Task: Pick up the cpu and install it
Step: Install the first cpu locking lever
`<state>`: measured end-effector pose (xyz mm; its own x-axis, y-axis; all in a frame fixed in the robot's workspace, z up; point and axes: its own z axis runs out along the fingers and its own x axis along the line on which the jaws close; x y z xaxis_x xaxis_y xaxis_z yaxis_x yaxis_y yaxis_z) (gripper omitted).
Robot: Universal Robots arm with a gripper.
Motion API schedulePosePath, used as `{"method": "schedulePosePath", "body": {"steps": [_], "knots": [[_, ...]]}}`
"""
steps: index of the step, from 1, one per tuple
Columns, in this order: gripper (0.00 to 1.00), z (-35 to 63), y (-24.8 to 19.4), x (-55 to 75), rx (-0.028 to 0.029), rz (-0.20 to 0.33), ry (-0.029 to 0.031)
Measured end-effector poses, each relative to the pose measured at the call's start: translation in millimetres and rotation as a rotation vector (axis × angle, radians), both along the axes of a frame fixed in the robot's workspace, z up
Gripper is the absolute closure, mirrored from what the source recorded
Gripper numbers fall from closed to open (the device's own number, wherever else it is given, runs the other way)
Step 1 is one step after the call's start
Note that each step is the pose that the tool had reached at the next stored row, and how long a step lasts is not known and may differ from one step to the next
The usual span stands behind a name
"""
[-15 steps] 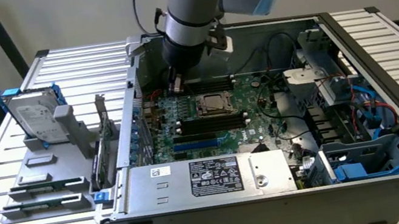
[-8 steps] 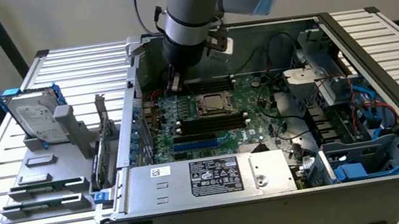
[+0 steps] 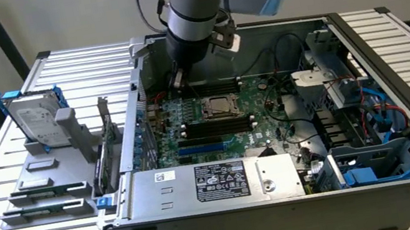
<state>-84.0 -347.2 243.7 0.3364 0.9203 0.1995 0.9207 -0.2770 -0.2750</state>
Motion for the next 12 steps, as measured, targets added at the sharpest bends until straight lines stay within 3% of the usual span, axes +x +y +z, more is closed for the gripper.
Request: {"method": "schedulePosePath", "body": {"steps": [5, 12], "knots": [[0.89, 1.6, -1.7, -0.9, 0.0060, -0.027, 0.0011], [0.89, -4.5, -2.7, -10.1, 0.0062, -0.037, 0.0052]]}}
